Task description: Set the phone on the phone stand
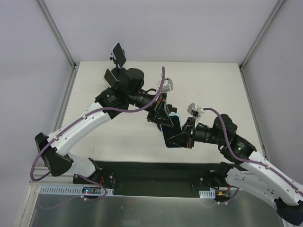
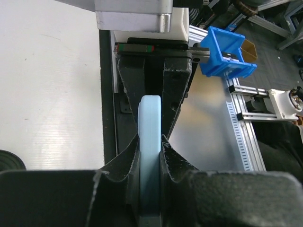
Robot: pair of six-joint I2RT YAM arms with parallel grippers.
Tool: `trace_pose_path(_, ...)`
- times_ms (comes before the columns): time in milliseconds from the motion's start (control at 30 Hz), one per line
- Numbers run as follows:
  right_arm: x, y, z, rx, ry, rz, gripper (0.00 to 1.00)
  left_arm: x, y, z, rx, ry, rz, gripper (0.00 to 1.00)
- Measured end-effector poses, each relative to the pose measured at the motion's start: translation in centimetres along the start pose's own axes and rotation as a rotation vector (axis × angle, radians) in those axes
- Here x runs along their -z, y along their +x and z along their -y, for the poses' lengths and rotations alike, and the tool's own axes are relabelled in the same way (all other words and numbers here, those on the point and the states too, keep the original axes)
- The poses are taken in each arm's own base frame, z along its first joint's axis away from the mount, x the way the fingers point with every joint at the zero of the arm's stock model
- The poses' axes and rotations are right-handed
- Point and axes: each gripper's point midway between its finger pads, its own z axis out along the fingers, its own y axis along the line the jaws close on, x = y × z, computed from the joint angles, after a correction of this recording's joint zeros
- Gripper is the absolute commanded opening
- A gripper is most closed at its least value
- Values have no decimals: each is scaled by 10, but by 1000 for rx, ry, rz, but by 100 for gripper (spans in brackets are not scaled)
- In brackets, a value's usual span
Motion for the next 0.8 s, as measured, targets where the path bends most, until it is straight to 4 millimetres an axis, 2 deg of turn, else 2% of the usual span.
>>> trace_pose_path(133,-3,-5,1,9,-13,58,0,-1,-6,2,23,9,26,42)
trace_pose_path(200,-5,-7,6,11,-1,95,0,-3,-10,3,25,15,45,44)
trace_pose_path(300,-4,-8,11,12,14,134,0,-6,-15,2,35,25,70,24)
trace_pose_path(333,-4,-9,10,15,10,143,0,-6,-16,2,36,25,78,21)
trace_pose_path(633,-3,-21,6,34,-2,207,1,-8,-29,2,30,43,138,18)
trace_pose_path(667,-3,-23,6,36,-3,212,0,-9,-30,2,31,46,142,16)
trace_pose_path(733,-2,-25,5,40,-3,222,0,-8,-32,3,28,49,149,0)
trace_pose_path(800,-2,-26,4,30,-10,226,1,-8,-34,4,11,61,152,0)
